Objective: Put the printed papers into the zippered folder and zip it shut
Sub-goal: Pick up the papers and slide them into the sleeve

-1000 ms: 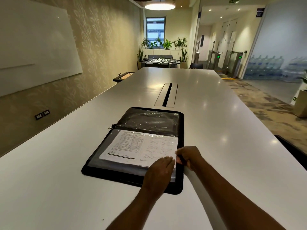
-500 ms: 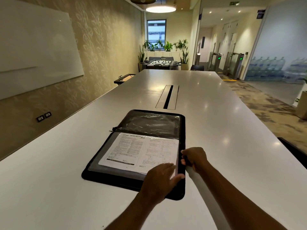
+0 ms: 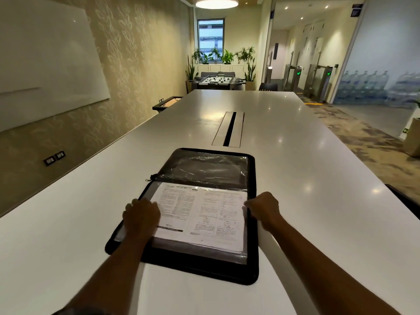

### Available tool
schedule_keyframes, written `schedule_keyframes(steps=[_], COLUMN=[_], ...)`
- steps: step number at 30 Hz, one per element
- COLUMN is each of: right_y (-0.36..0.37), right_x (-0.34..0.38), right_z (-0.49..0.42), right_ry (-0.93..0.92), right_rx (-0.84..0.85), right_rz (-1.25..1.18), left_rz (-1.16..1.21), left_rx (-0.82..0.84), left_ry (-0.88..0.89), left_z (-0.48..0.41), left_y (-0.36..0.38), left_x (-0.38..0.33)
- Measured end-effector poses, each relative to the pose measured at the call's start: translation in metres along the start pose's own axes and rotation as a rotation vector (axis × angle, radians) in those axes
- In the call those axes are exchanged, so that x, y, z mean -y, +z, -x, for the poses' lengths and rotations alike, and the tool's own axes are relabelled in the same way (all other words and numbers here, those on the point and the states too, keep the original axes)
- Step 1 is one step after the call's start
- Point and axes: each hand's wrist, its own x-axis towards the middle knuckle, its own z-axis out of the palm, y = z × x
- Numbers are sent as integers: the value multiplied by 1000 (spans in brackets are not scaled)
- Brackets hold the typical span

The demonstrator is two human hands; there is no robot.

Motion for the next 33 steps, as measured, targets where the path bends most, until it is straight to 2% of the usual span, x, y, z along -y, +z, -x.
schedule_keyframes(steps=[3, 7, 11, 14, 17, 19, 22, 24, 28, 31, 33], right_y=[8, 14, 6, 6, 12, 15, 10, 2, -23, -33, -31], right_x=[5, 12, 21, 14, -10, -20, -14, -5, 3, -10, -29], right_z=[-2, -3, -2, 17, 44, 54, 48, 37, 13, 11, 19], right_ry=[-62, -117, -155, -206, -165, -111, -61, -86, -75, -91, -62], right_rx=[21, 30, 12, 17, 74, 100, 120, 142, 111, 24, 36], right_rz=[75, 212, 330, 413, 501, 545, 432, 442, 454, 530, 585], left_rz=[-7, -104, -35, -33, 19, 45, 100, 51, -117, -125, -97], left_rx=[37, -8, -36, -30, 3, 17, 34, 76, 165, 151, 108], left_ry=[0, 23, -51, 4, 96, 84, 28, 65, 141, 146, 116], left_z=[-2, 8, 30, 37, 39, 43, 52, 61, 83, 91, 94], left_y=[8, 6, 3, 1, 4, 3, -2, -7, -12, -14, -13], left_x=[8, 6, -5, -9, -4, -6, -15, -24, -43, -52, -51])
